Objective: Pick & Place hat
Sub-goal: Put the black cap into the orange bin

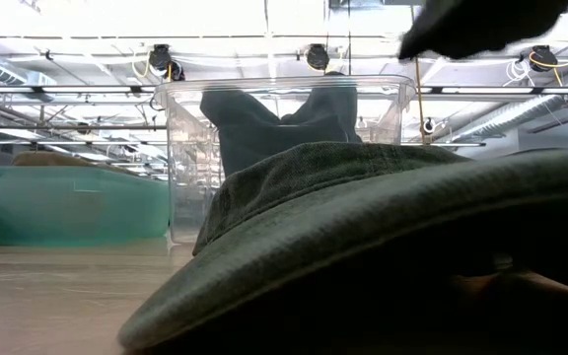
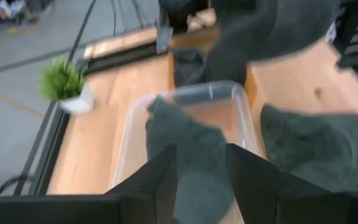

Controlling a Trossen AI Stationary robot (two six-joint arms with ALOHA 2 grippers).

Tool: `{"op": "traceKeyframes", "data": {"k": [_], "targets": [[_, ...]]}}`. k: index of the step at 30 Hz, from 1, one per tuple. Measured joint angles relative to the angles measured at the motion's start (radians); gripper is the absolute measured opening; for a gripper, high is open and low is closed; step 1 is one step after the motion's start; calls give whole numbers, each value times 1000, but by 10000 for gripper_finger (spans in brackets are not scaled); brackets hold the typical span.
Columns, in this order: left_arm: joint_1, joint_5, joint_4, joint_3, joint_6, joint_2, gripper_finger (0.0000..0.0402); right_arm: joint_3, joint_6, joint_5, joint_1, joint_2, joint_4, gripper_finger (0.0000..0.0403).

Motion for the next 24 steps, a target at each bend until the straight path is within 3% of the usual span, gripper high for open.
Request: {"op": "traceKeyframes", "data": {"k": [11,18,24], "targets": [[122,252,344,-99,46,0,147,-273,134,4,47,-126,105,0],[156,277,421,-120,46,0,147,-330,165,4,60,-188,107,0],[157,278,436,-120,49,0,147,-337,101,68,60,-218,80,0]]}}
